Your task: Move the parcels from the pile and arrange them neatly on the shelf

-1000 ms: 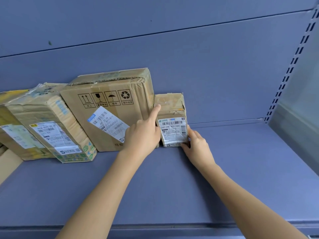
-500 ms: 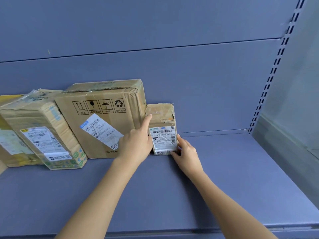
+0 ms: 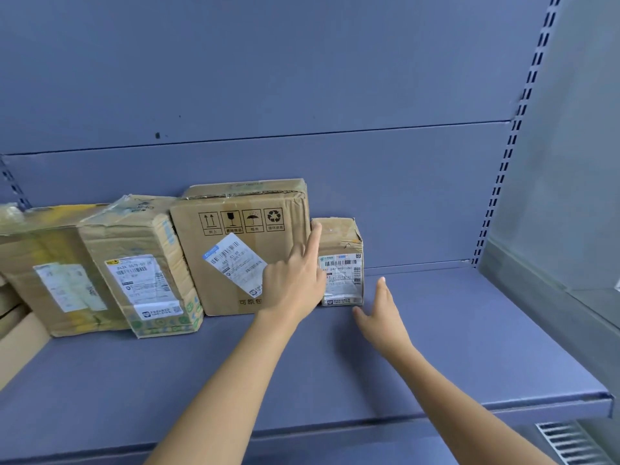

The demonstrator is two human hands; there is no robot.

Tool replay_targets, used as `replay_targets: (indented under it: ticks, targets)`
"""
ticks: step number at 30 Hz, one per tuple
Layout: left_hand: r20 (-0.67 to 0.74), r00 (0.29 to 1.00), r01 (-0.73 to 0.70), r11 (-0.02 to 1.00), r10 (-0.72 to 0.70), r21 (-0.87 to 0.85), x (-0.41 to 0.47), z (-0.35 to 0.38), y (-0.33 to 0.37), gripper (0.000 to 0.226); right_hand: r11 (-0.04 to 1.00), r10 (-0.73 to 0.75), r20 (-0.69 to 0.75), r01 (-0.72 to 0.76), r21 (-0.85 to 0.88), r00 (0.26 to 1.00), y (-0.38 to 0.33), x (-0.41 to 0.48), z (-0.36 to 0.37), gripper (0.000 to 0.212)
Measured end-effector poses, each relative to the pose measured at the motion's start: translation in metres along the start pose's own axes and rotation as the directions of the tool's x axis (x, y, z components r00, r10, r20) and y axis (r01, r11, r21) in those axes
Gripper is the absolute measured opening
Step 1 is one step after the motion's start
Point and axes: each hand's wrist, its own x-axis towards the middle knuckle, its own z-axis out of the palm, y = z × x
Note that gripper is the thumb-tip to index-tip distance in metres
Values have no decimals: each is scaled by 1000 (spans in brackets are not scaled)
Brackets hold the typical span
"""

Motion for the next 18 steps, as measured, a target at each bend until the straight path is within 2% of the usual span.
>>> replay_targets:
  ticks: [3, 6, 12, 15, 18]
  targets:
    - [-66, 994, -99, 989, 92, -113, -21, -16, -27, 65, 990, -117, -266, 132, 39, 957, -29, -26, 12, 69]
    - [-98, 987, -136, 984, 124, -119, -43, -31, -67, 61, 959, -264, -337, 285, 14, 904, -74, -52, 36, 65]
    - [-59, 995, 78, 988, -86, -136, -101, -64, -179, 58, 839, -532, -185, 543, 15, 826, -165, -106, 129, 61]
    - [-79, 985, 151, 987, -155, -50, -150, -88, -249, 59, 770, -627, -81, 632, 85, 775, -213, -138, 197, 58]
    - [-95, 944, 317, 948, -317, -20, -205, -121, -318, 59, 700, -707, 54, 688, 192, 705, -260, -179, 268, 56]
